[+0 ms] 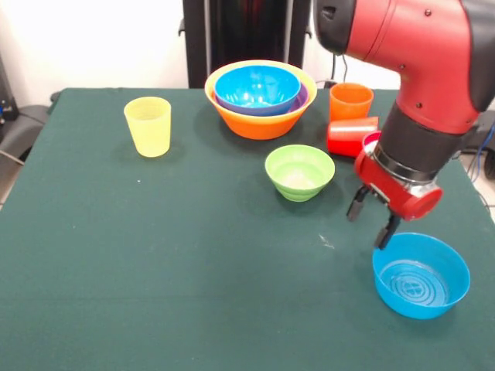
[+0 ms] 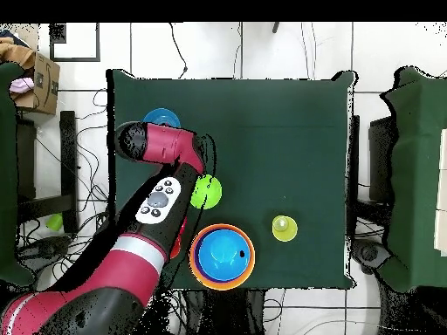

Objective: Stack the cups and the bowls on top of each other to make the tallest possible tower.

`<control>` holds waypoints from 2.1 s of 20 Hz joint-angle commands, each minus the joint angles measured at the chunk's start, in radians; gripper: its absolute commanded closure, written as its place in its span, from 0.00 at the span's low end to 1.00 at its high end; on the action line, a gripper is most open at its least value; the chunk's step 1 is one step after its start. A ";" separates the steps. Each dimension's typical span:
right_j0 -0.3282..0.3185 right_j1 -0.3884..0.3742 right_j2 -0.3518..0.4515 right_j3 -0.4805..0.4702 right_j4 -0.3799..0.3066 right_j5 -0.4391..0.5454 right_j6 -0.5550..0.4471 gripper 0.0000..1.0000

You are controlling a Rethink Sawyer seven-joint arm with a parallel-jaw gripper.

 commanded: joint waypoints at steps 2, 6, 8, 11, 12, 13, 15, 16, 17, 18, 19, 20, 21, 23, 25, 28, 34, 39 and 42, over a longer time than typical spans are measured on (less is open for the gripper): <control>-0.009 -0.137 0.053 0.075 0.003 0.135 0.151 0.00; -0.019 -0.208 0.065 0.138 -0.012 0.153 0.100 0.00; -0.029 -0.224 0.074 0.152 -0.018 0.146 0.081 0.00; -0.042 -0.216 0.096 0.178 -0.029 0.093 0.060 0.00; -0.044 -0.192 0.104 0.166 -0.033 0.074 0.061 0.00; -0.045 -0.168 0.111 0.154 -0.037 0.055 0.063 0.00; -0.018 -0.096 0.042 0.059 -0.116 0.099 0.029 0.00; -0.019 -0.054 0.003 -0.034 -0.229 0.087 -0.129 0.00; -0.032 -0.047 0.025 -0.052 -0.251 0.060 -0.187 0.00; -0.065 -0.051 0.090 -0.060 -0.282 -0.017 -0.285 0.00; -0.076 -0.052 0.116 -0.060 -0.294 -0.036 -0.297 0.00; -0.083 -0.057 0.139 -0.050 -0.295 -0.044 -0.283 0.00; -0.089 -0.060 0.154 -0.049 -0.310 -0.055 -0.281 0.00; -0.100 -0.056 0.176 -0.057 -0.342 -0.063 -0.272 0.00; -0.119 -0.055 0.219 -0.067 -0.377 -0.088 -0.294 0.00; -0.134 -0.064 0.267 -0.079 -0.407 -0.070 -0.289 0.00; -0.208 -0.173 0.443 0.137 -0.243 -0.134 -0.027 0.00; -0.173 -0.217 0.369 0.177 -0.126 0.029 0.195 0.00; -0.151 -0.206 0.316 0.163 -0.118 0.059 0.201 0.00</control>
